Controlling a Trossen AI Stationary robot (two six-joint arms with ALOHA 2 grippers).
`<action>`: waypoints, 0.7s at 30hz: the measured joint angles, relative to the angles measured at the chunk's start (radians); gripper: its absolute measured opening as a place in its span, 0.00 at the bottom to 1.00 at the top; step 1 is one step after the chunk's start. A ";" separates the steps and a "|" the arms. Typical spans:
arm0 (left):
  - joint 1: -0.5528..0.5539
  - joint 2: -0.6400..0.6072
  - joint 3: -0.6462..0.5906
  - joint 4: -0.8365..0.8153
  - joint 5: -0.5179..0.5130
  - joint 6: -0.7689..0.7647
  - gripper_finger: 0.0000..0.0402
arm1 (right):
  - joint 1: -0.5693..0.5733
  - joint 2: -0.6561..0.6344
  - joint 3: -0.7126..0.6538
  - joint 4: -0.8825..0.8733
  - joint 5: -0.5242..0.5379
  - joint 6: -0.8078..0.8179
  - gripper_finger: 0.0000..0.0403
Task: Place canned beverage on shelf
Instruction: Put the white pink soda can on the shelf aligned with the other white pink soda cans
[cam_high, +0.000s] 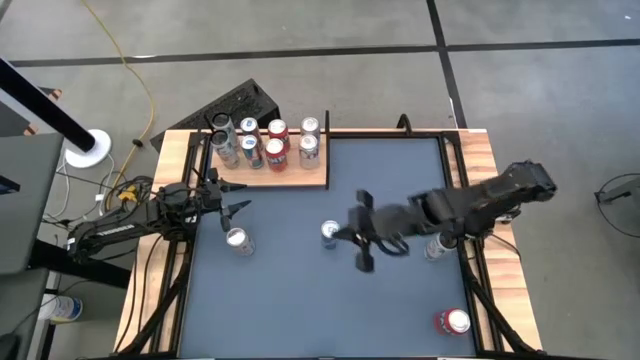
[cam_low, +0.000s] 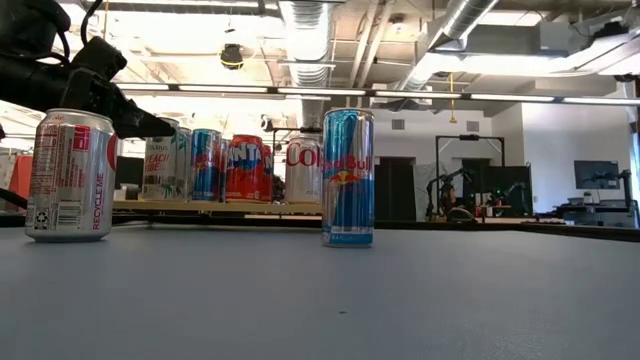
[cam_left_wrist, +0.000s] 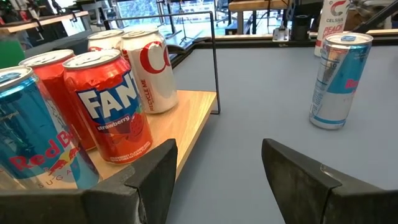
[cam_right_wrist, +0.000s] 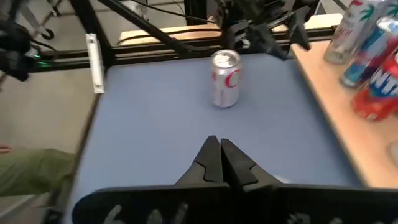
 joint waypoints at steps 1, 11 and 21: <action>0.000 0.000 0.000 0.000 0.000 0.000 0.56 | 0.038 -0.014 -0.013 -0.001 0.028 0.029 0.00; 0.000 0.000 0.000 0.000 0.000 0.000 0.56 | 0.364 -0.001 -0.038 0.012 0.237 0.220 0.00; 0.000 0.000 0.000 0.000 0.000 0.000 0.56 | 0.541 0.079 -0.039 0.014 0.325 0.345 0.00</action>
